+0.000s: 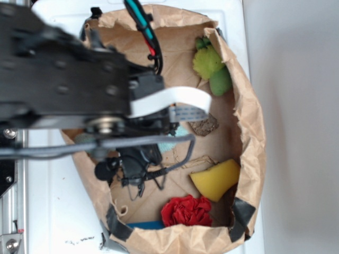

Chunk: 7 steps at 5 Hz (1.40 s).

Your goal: Grab the blue cloth.

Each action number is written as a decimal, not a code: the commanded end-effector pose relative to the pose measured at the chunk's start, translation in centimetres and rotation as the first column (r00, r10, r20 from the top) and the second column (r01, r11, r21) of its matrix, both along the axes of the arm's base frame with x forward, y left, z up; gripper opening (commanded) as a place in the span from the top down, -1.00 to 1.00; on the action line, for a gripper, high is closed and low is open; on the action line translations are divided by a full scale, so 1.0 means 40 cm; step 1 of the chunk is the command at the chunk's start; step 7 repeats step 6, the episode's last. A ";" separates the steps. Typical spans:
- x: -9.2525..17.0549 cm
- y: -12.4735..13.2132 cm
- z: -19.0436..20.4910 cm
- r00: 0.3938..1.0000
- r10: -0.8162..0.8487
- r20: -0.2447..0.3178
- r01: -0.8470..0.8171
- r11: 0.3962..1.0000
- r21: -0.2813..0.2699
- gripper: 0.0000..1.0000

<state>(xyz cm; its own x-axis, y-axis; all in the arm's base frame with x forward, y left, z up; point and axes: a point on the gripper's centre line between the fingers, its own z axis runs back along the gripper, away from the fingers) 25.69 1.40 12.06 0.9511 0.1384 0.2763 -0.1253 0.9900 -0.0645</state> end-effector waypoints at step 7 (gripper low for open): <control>0.051 0.005 0.206 0.999 0.003 0.038 -0.005 0.999 0.053 1.00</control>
